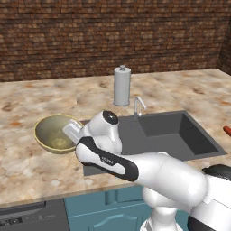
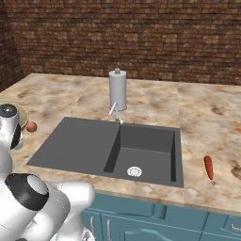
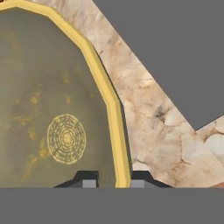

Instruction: Remove the carrot and onion from the sink. Then move the bowl and cup from the counter to the sink for washing.

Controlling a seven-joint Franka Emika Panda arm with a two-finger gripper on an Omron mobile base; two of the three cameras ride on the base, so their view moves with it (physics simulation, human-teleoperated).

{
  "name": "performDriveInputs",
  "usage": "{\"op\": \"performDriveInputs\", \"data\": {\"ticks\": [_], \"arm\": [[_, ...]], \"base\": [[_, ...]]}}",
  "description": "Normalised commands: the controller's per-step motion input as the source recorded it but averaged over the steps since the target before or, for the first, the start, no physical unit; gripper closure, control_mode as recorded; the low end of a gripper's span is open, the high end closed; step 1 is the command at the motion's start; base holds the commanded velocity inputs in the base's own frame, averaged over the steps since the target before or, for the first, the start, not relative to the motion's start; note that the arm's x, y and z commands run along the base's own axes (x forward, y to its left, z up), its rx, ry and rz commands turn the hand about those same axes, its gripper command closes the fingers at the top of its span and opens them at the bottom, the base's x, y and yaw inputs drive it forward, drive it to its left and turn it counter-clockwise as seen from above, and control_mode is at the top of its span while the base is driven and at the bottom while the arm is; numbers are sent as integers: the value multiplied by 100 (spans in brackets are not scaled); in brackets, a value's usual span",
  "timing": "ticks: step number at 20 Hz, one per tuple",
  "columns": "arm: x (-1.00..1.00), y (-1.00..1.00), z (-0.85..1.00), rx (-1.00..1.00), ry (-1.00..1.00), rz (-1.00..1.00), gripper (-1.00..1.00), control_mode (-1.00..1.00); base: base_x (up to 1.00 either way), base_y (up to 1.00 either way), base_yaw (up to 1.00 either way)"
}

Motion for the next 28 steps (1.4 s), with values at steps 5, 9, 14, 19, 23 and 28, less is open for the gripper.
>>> {"op": "performDriveInputs", "data": {"ticks": [5,9,14,19,23,28], "arm": [[-13,-31,40,-2,13,-7,100,-100],[-19,-36,31,-1,17,-8,100,-100],[-27,-33,20,0,15,-12,100,-100],[-30,-40,18,-1,12,-13,100,-100],[-30,-42,18,-3,6,-12,100,-100],[-30,-41,17,-5,5,-13,100,-100]], "base": [[0,0,0],[0,0,0],[0,0,0],[0,0,0],[0,0,0],[0,0,0]]}}
